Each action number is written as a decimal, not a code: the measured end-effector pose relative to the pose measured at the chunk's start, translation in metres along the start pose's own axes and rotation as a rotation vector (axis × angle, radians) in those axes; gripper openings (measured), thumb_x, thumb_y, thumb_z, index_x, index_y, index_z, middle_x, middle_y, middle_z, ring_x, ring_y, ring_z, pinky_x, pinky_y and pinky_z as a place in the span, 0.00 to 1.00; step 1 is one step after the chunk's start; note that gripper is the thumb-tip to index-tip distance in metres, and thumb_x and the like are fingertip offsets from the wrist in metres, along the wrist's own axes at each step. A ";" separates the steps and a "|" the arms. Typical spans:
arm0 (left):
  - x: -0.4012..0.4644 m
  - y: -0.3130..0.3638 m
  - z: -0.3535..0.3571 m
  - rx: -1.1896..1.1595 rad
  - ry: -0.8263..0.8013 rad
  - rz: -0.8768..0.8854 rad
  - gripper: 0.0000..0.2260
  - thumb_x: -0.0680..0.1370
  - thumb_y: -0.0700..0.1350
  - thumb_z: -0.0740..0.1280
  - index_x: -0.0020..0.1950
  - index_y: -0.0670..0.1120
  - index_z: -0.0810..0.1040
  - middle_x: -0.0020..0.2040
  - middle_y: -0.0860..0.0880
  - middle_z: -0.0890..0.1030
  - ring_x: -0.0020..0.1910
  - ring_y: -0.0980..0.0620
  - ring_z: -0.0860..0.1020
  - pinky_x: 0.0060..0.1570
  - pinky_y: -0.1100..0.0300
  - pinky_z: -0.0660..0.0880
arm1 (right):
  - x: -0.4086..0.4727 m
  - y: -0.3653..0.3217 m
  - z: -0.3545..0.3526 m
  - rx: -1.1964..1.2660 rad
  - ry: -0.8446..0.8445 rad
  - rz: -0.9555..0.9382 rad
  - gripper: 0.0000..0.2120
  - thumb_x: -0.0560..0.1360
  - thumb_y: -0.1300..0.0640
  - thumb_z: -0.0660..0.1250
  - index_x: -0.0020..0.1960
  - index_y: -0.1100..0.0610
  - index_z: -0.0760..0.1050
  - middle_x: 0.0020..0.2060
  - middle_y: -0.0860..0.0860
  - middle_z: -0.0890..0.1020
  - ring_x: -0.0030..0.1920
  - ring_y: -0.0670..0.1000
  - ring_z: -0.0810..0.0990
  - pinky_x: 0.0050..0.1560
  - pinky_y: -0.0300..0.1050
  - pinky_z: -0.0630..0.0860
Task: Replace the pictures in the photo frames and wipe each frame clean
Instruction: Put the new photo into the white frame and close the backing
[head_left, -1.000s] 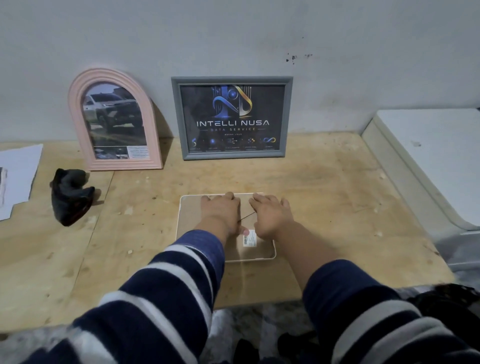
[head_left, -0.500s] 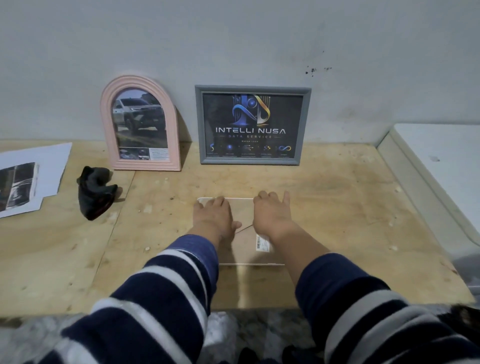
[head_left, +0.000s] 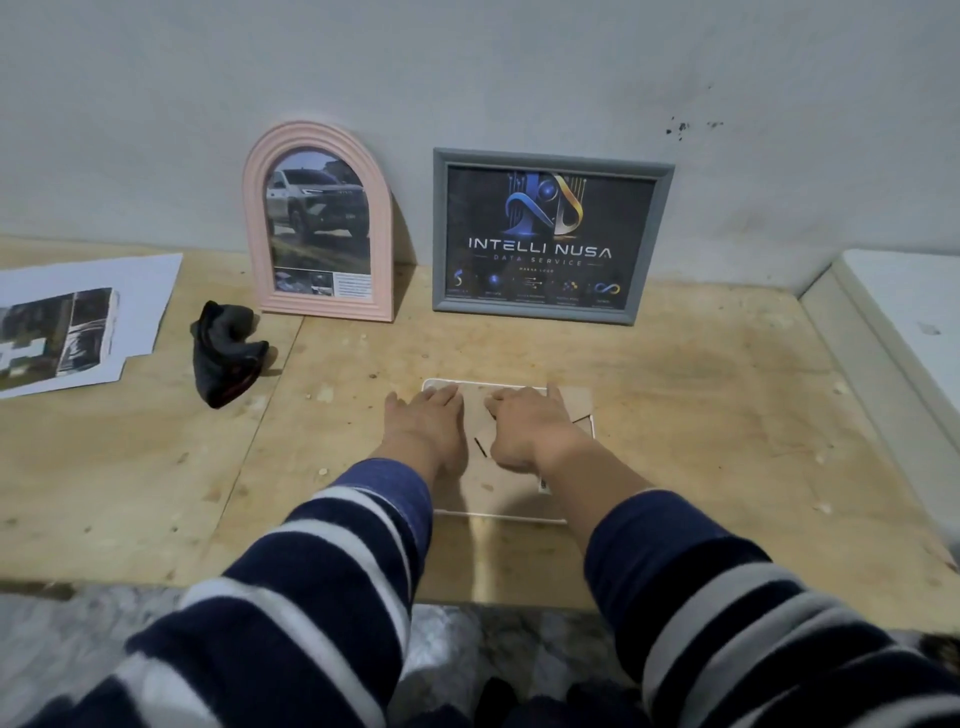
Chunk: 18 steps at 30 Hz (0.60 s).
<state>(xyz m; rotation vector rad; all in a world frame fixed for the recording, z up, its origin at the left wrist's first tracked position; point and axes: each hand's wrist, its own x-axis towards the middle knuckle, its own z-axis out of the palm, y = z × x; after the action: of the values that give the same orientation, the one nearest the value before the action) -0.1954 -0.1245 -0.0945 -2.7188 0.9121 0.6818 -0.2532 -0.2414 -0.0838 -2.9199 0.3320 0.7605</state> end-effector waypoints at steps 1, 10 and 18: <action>0.000 0.000 0.001 -0.007 0.004 -0.003 0.29 0.81 0.51 0.55 0.80 0.49 0.48 0.80 0.55 0.47 0.78 0.51 0.52 0.74 0.41 0.47 | 0.000 -0.001 0.002 0.012 0.003 0.002 0.33 0.73 0.57 0.58 0.77 0.54 0.56 0.76 0.48 0.60 0.75 0.53 0.58 0.75 0.61 0.43; 0.000 0.001 0.005 -0.061 0.030 0.010 0.31 0.81 0.57 0.55 0.80 0.47 0.48 0.80 0.53 0.47 0.78 0.51 0.50 0.73 0.40 0.50 | -0.004 -0.001 0.010 0.092 -0.010 0.036 0.33 0.77 0.54 0.55 0.79 0.53 0.45 0.78 0.46 0.47 0.78 0.51 0.46 0.73 0.65 0.37; -0.027 0.001 0.028 -0.263 0.102 -0.133 0.30 0.75 0.45 0.60 0.76 0.53 0.55 0.76 0.53 0.53 0.70 0.45 0.59 0.62 0.47 0.65 | -0.035 -0.011 0.063 0.055 0.371 -0.048 0.24 0.80 0.52 0.57 0.75 0.48 0.59 0.77 0.51 0.55 0.77 0.52 0.51 0.74 0.61 0.38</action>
<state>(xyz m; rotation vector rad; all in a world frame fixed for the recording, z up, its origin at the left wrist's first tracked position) -0.2248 -0.1022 -0.1062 -3.0386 0.6965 0.6854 -0.3101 -0.2148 -0.1210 -2.9914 0.3043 0.1945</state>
